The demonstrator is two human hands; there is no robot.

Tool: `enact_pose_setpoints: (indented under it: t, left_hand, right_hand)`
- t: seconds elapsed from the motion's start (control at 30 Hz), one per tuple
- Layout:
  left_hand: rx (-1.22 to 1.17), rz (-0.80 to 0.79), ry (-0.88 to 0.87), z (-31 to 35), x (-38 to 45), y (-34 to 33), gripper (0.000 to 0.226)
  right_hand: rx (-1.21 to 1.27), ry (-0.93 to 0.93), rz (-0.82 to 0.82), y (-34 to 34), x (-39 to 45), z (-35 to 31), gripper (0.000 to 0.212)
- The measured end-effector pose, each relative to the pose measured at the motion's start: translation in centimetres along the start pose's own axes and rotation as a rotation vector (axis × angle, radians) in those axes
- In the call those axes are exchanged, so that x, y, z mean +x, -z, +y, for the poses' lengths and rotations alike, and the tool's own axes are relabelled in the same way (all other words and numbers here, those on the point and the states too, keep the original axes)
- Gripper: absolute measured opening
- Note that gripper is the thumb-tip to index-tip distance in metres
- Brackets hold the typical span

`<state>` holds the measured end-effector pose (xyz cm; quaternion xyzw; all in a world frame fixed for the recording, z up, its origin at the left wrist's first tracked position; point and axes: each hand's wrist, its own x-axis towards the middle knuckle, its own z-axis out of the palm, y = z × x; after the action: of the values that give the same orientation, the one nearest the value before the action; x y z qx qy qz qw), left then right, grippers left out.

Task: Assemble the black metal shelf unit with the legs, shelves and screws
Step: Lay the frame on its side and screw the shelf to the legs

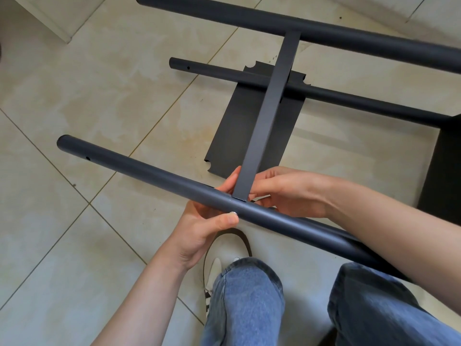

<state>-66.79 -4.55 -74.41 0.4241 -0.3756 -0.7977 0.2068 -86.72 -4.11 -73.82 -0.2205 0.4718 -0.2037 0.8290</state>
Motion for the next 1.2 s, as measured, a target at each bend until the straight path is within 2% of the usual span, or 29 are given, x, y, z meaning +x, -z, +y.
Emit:
enact_pose_setpoints:
  t: [0.27, 0.43, 0.6, 0.93, 1.07, 1.2]
  left_hand:
    - [-0.004, -0.031, -0.011, 0.5, -0.2, -0.5, 0.069]
    - [0.006, -0.022, -0.018, 0.3, -0.1, -0.4, 0.069]
    - [0.005, -0.03, -0.017, 0.4, -0.2, -0.5, 0.068]
    - [0.014, -0.021, -0.014, 0.3, -0.2, -0.3, 0.071]
    - [0.022, -0.016, -0.021, 0.3, -0.2, -0.3, 0.064]
    - [0.01, -0.031, -0.028, 0.4, -0.2, -0.5, 0.068]
  right_hand:
    - [0.019, -0.031, -0.037, 0.8, -0.5, -0.2, 0.025]
    - [-0.017, -0.004, -0.021, 0.0, -0.3, -0.1, 0.012]
    - [0.014, -0.004, -0.04, 0.7, -0.7, -0.5, 0.026]
    - [-0.031, 0.004, -0.028, -0.3, -0.6, -0.5, 0.016]
    - [0.032, -0.019, -0.053, 0.6, -0.9, -0.7, 0.01]
    - [-0.008, -0.028, -0.022, 0.6, -0.6, -0.4, 0.031]
